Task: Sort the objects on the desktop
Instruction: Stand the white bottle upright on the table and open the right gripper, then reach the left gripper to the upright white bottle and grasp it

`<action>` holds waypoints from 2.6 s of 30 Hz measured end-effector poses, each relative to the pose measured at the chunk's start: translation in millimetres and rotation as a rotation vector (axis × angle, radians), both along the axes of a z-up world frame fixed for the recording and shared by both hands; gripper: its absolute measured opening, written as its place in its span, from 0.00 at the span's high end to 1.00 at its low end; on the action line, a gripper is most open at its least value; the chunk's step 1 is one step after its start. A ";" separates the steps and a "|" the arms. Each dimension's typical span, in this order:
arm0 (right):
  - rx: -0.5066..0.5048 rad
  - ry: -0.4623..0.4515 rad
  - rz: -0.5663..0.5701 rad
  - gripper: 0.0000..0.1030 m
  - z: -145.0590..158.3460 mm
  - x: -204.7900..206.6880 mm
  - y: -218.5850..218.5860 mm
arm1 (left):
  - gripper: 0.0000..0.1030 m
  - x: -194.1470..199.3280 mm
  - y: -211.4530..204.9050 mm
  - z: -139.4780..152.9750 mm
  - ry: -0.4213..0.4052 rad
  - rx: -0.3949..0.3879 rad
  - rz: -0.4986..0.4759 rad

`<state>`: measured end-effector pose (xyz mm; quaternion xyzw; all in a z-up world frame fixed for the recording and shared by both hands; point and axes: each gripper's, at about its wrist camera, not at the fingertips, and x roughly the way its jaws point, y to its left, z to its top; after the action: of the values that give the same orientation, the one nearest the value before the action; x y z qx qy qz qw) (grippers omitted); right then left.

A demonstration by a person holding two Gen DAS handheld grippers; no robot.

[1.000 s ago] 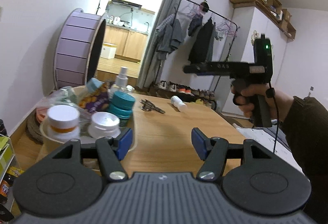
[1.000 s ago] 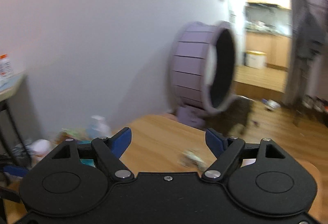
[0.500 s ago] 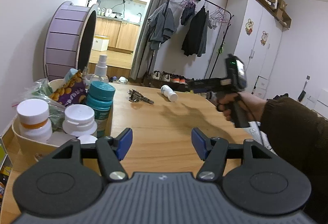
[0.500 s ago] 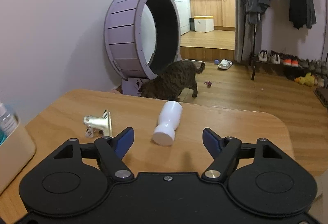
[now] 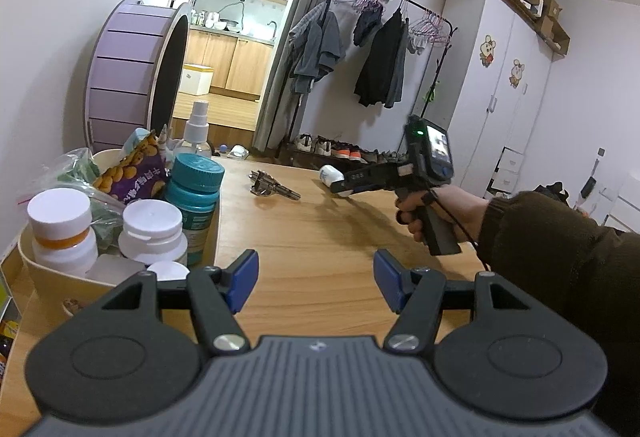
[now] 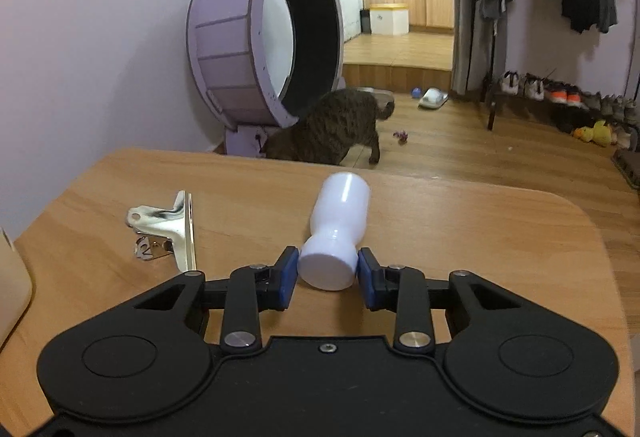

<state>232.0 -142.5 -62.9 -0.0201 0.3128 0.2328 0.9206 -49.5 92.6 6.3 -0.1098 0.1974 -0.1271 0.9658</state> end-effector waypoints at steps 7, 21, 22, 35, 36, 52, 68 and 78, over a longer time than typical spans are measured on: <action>0.024 -0.059 0.064 0.69 23.9 -50.7 -24.9 | 0.39 -0.6 -2.0 0.9 -0.004 0.012 -0.005; 0.067 -0.088 0.274 0.69 45.9 -147.2 -19.4 | 0.39 2.5 -15.1 -3.0 0.001 0.069 -0.028; 0.064 -0.081 0.299 0.69 43.4 -152.3 -16.2 | 0.39 2.7 -16.4 -3.3 0.000 0.074 -0.031; 0.135 -0.105 0.352 0.45 45.3 -200.2 -42.3 | 0.39 6.9 -42.6 -13.3 -0.020 0.166 -0.081; 0.144 -0.106 0.352 0.43 44.7 -203.1 -45.8 | 0.39 7.2 -45.2 -14.0 -0.021 0.171 -0.088; 0.235 -0.099 0.316 0.14 41.1 -223.1 -81.1 | 0.21 21.4 -61.5 -22.6 0.049 0.183 -0.050; 0.332 -0.152 0.286 0.10 55.2 -233.9 -109.2 | 0.12 38.6 -87.6 -5.1 -0.003 0.257 -0.051; 0.384 -0.168 0.267 0.07 57.7 -235.2 -118.3 | 0.25 72.9 -107.3 -15.3 -0.014 0.298 -0.074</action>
<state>-3.2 -260.8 -5.1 0.0948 0.1798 0.4049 0.8915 23.4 -14.7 -9.1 0.0429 0.2115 -0.1328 0.9674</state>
